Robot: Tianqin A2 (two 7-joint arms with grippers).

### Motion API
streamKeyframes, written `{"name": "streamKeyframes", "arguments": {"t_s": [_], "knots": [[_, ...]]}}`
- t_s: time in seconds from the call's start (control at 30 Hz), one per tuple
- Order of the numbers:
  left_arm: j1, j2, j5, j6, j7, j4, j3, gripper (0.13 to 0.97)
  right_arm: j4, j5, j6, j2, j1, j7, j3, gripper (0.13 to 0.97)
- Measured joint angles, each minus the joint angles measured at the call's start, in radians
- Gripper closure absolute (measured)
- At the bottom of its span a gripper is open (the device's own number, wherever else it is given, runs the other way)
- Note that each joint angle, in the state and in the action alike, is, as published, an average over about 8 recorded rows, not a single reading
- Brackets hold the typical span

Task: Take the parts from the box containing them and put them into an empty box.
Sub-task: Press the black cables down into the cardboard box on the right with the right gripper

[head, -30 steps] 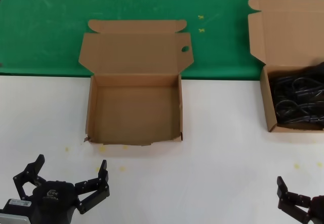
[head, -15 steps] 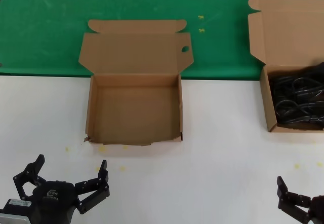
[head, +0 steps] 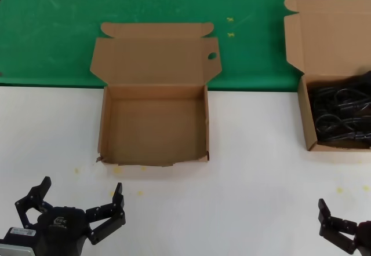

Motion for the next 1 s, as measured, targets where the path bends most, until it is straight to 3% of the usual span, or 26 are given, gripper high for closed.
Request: {"name": "streamKeyframes", "arguments": {"t_s": [0.53,1.0], "knots": [[0.0,0.0,0.0,0.0,0.0,0.0,0.0,0.132,-0.081,0.019,-0.082,0.055,0.078,-0.031,0.059,0.129],[0.0,0.0,0.0,0.0,-0.001,0.0,0.0,0.132,-0.142,0.021,-0.176,0.194,0.199,-0.028,0.069,0.129]]}}
